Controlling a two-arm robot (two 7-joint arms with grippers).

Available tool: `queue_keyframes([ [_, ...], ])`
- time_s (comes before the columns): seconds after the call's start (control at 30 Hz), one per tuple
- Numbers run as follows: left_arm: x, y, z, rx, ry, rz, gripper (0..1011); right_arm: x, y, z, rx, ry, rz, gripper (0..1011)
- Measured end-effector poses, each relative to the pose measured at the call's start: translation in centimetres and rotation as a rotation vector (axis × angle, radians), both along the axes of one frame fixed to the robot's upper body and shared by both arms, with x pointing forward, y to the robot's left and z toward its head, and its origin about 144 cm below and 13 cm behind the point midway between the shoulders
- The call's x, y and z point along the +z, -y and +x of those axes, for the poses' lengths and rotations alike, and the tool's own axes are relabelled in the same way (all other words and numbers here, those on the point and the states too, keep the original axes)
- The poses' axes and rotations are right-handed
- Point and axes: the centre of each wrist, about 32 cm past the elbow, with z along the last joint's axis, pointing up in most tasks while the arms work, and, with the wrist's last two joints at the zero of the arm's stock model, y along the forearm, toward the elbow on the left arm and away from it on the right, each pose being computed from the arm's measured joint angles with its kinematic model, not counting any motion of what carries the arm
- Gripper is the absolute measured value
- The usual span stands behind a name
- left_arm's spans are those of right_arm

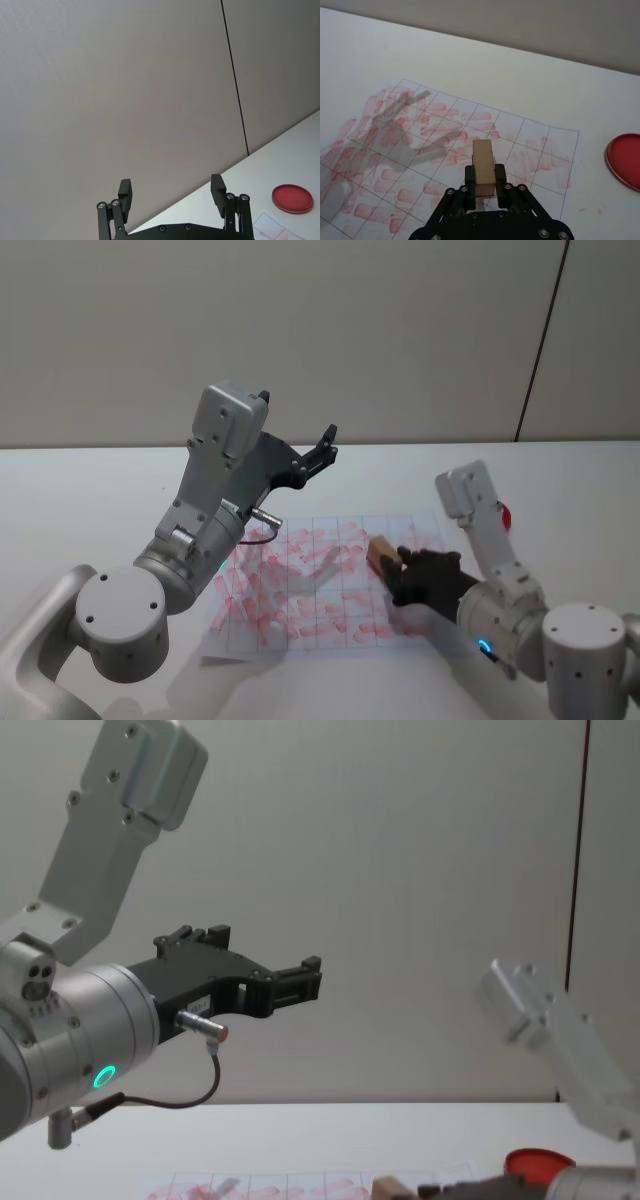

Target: Use the one hand to pick up the stamp and affix it onto the A4 paper.

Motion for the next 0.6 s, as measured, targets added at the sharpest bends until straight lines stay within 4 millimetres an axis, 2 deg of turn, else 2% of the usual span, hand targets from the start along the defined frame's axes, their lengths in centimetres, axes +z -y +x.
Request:
queue_keyframes([
  [0.6, 0.0, 0.0, 0.0, 0.0, 0.0, 0.0, 1002, -1.5, -0.6, -0.7, 0.029, -0.049, -0.031, 213],
])
